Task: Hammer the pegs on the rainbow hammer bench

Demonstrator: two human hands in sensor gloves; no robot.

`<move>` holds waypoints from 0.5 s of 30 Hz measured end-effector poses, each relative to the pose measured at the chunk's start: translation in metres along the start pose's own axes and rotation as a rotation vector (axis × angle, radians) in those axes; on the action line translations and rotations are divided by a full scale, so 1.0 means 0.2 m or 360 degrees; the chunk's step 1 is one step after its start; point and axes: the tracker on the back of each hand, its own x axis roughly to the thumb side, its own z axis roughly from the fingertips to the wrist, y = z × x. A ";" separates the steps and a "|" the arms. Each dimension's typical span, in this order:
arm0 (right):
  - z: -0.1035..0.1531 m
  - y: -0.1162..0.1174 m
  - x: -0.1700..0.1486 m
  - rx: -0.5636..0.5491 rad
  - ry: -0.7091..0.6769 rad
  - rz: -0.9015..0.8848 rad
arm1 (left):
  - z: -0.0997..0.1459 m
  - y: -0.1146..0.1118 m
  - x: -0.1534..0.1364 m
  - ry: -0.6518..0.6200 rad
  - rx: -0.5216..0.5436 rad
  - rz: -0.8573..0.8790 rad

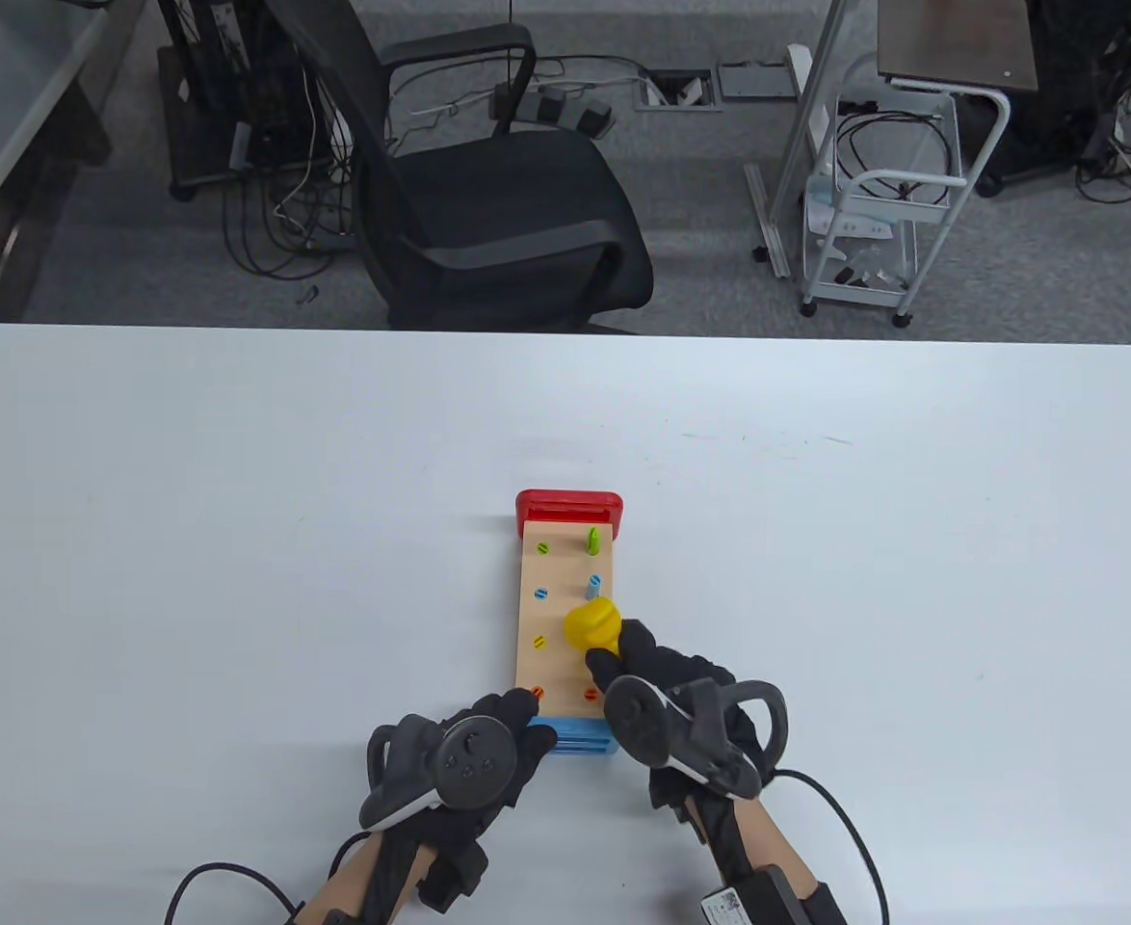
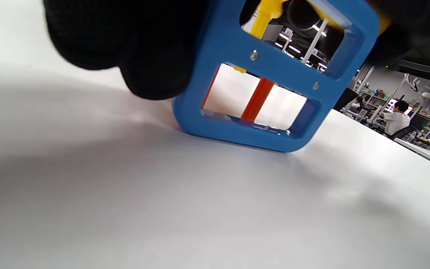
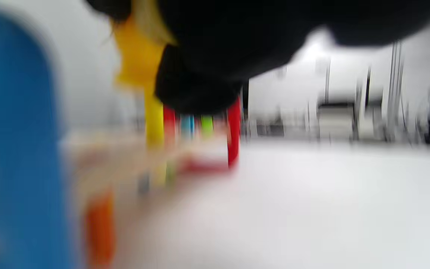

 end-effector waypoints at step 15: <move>0.00 -0.10 0.04 -0.0251 0.0041 0.0037 | 0.00 0.00 0.00 0.0001 -0.0005 -0.0001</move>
